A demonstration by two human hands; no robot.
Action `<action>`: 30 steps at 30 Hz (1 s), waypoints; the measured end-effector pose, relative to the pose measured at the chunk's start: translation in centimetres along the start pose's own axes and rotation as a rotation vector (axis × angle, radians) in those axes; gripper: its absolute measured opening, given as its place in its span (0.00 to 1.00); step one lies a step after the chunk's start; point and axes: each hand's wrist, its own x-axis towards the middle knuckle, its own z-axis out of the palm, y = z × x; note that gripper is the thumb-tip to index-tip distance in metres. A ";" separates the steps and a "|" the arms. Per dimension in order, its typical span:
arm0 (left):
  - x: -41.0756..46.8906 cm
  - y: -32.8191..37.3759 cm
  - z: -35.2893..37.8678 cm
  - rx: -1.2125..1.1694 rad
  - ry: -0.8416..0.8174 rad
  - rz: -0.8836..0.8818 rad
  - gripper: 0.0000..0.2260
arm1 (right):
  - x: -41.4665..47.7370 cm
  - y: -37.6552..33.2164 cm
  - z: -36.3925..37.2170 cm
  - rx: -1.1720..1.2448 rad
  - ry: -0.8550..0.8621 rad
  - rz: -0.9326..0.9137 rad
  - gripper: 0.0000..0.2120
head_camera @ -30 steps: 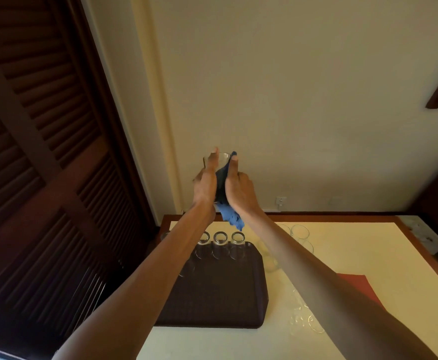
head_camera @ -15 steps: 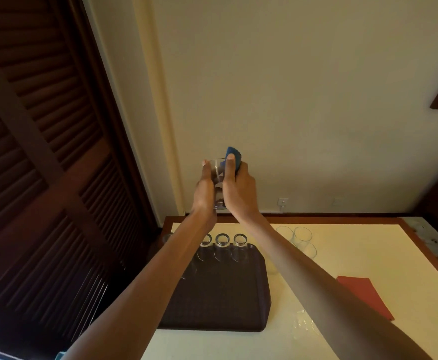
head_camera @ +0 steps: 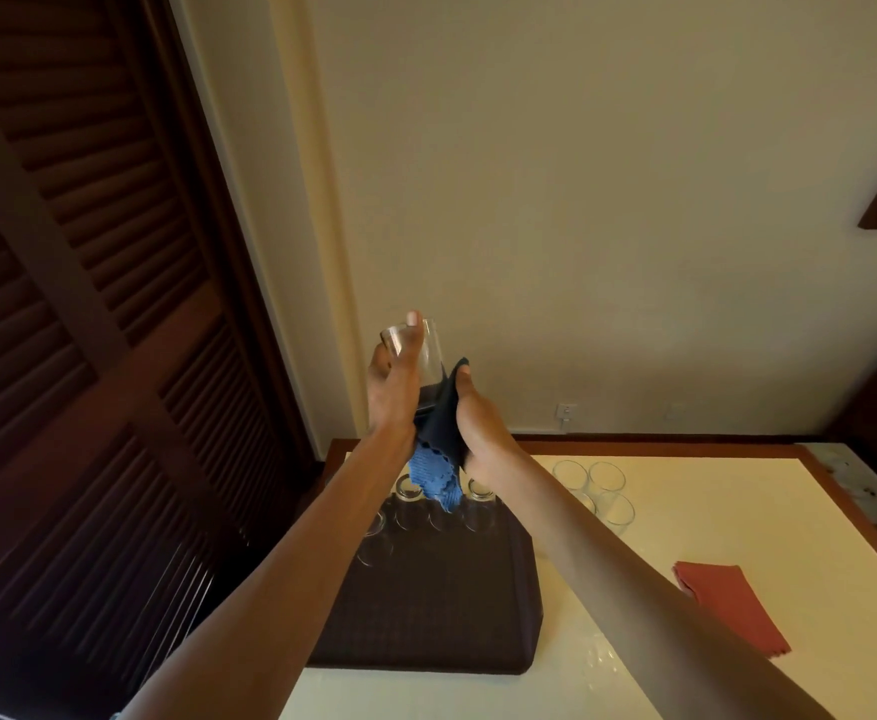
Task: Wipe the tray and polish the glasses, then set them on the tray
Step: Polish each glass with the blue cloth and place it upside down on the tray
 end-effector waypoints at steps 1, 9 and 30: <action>0.1 0.0 -0.1 -0.017 0.001 -0.003 0.38 | -0.2 -0.3 0.0 0.068 0.014 0.029 0.32; 2.3 0.3 -2.2 0.309 -0.183 0.111 0.28 | 0.0 -1.6 -1.3 0.151 0.194 -0.106 0.27; 1.3 -0.8 -2.4 0.397 -0.068 0.574 0.23 | -0.1 -3.6 -2.0 -0.309 0.056 -0.116 0.24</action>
